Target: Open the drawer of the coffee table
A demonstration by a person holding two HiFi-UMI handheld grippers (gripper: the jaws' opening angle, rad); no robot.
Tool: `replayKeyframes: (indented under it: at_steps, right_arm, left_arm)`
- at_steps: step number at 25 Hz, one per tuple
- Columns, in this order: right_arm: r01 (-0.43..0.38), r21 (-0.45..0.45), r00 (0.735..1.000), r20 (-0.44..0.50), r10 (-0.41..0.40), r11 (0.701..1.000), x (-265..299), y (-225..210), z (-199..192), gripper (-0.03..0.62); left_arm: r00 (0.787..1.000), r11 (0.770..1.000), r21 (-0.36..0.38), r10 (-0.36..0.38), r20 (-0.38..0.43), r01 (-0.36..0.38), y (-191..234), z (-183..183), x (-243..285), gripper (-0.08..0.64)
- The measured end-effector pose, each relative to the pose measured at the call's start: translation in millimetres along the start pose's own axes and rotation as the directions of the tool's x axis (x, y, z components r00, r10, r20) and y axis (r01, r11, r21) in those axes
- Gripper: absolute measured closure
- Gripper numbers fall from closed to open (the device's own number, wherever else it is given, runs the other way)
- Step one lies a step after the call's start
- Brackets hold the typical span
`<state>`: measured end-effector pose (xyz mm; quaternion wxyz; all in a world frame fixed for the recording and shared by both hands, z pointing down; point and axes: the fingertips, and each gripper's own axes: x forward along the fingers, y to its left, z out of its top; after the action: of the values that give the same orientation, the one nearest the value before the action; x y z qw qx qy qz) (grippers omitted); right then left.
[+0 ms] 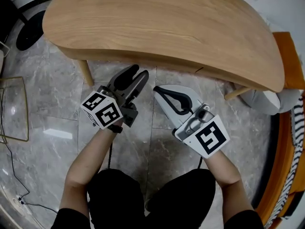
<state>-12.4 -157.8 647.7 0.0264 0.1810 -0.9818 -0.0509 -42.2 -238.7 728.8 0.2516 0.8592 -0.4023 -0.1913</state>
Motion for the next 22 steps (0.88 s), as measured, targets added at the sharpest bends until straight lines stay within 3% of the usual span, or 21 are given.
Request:
replayKeyframes:
  at_steps: [6, 12, 15, 18, 22]
  right_arm:
    - [-0.001, -0.022, 0.999, 0.039, 0.002, 1.000, -1, 13, 11, 0.588]
    - [0.005, -0.018, 0.999, 0.045, -0.004, 1.000, -8, 12, 13, 0.588]
    - [0.005, -0.023, 0.999, 0.032, -0.004, 1.000, -11, 12, 8, 0.588]
    - [0.007, -0.022, 1.000, 0.027, -0.007, 1.000, -12, 10, 7, 0.588]
    - [-0.002, -0.024, 1.000, 0.019, 0.003, 1.000, -11, 16, 6, 0.588]
  left_arm:
    - [0.997, 0.994, -0.112, 0.003, 0.073, 0.005, 11, 9, 3, 0.360]
    - [0.990, 0.985, -0.161, -0.037, 0.139, 0.059, 14, 19, 14, 0.360]
    - [0.985, 0.986, -0.144, -0.057, 0.163, 0.081, 14, 20, 15, 0.357]
    - [0.974, 0.980, -0.151, -0.096, 0.203, 0.128, 15, 24, 15, 0.351]
    - [0.955, 0.954, -0.186, -0.194, 0.223, 0.237, 16, 28, 18, 0.336]
